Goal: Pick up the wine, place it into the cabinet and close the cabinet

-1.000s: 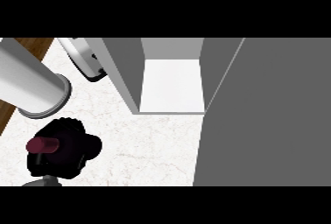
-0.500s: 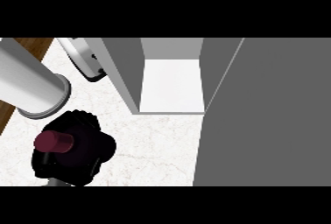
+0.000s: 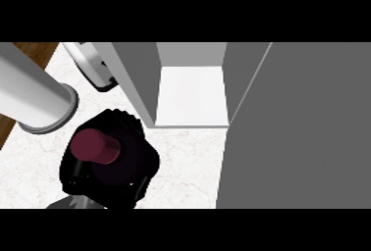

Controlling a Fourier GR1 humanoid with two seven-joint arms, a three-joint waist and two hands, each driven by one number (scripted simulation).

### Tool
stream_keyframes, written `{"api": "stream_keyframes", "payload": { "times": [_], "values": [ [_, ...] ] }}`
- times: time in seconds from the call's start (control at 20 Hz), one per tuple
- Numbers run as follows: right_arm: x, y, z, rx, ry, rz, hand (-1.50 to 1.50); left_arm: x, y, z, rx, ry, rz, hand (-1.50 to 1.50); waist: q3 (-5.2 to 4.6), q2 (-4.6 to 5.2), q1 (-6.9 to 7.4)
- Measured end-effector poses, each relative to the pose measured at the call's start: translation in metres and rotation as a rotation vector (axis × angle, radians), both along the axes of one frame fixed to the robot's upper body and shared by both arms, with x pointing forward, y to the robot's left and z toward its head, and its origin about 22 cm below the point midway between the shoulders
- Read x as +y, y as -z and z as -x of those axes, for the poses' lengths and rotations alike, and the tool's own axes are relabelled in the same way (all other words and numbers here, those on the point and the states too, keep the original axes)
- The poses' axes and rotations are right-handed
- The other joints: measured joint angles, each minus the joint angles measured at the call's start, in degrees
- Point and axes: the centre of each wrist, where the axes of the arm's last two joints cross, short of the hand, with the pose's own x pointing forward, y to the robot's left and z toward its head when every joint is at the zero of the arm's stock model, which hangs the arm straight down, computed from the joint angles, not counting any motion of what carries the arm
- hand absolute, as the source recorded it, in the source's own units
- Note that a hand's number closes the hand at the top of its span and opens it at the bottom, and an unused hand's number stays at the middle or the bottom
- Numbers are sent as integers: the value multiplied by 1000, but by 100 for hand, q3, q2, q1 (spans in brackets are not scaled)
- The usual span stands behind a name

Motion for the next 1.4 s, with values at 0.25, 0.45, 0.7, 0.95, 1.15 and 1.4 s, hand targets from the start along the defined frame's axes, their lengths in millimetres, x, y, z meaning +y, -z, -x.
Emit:
{"api": "stream_keyframes", "payload": {
  "times": [0.25,0.45,0.7,0.95,1.15,1.4],
  "values": [
    [-4,2,0,-2,9,9,-150,-37,-21,-8,9,13,22,150,0,4,-20],
    [-2,3,2,9,1,-5,-150,-61,-32,-13,20,4,29,150,0,3,-26],
    [-4,5,3,14,2,6,-150,-84,-35,-24,6,-31,7,150,-1,5,-33],
    [-2,3,3,13,-10,2,-150,-103,-35,-35,14,-65,-1,150,-1,5,-45],
    [-7,5,5,9,5,18,-150,-104,-33,-45,4,-83,-20,150,-1,5,-37],
    [-6,5,4,8,-7,23,-150,-110,-28,-51,-2,-109,-31,150,-2,5,-37]
  ]
}}
